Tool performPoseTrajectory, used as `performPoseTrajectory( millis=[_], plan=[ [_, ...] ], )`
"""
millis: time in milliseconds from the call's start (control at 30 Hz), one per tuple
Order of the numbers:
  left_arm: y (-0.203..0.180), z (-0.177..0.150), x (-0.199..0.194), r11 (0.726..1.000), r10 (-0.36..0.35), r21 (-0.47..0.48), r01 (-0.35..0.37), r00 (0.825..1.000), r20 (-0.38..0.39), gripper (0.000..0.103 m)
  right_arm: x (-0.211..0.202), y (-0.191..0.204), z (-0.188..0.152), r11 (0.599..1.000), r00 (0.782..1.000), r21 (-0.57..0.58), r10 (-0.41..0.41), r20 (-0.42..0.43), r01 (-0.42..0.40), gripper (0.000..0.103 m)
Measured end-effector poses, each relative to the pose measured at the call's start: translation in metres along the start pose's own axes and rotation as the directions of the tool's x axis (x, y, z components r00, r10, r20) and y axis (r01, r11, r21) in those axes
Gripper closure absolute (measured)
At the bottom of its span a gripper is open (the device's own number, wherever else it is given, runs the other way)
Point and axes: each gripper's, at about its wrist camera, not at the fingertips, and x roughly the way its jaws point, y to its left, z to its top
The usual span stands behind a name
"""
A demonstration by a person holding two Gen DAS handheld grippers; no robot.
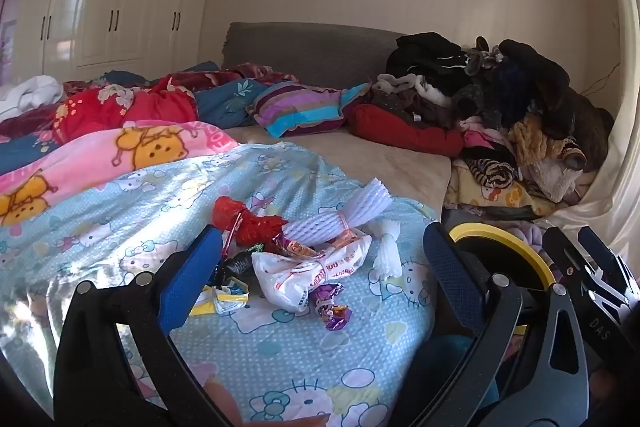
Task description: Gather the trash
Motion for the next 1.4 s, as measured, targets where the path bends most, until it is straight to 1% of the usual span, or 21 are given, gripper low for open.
performPoseTrajectory(
  millis=[1400],
  plan=[
    [-0.0059,-0.0004,0.0005,1.000,-0.005,-0.009,0.005,1.000,0.003,0.011,0.0003,0.0001,-0.0001,1.000,1.000,-0.003,-0.002,-0.003,0.002,0.005]
  ],
)
